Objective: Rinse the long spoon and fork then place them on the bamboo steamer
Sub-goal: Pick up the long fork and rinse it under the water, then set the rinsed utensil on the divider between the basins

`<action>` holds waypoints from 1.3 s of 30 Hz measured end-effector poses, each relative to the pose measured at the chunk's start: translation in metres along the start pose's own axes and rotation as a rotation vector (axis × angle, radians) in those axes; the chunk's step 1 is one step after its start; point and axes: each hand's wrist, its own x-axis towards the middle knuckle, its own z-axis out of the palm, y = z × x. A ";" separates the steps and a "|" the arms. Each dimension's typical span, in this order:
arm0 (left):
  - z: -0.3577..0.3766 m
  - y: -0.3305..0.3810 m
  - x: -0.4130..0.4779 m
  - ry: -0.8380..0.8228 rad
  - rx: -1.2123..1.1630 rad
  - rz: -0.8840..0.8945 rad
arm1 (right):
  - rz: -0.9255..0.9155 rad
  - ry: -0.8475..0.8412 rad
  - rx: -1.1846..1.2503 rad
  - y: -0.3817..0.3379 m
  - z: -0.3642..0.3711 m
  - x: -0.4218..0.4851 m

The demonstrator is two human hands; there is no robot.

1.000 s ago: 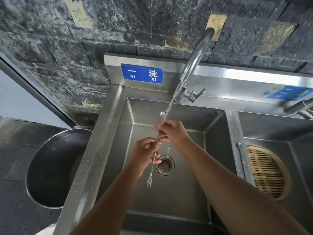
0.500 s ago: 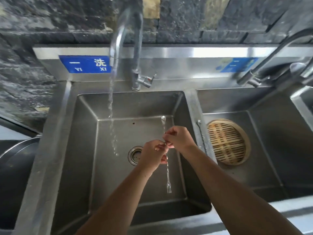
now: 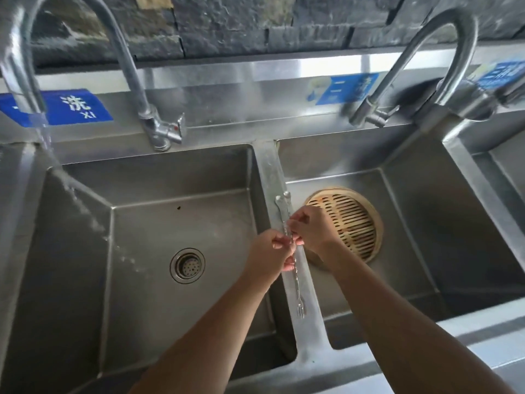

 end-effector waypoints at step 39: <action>0.034 -0.025 0.017 0.286 0.549 0.150 | -0.021 -0.036 -0.093 0.029 0.006 0.029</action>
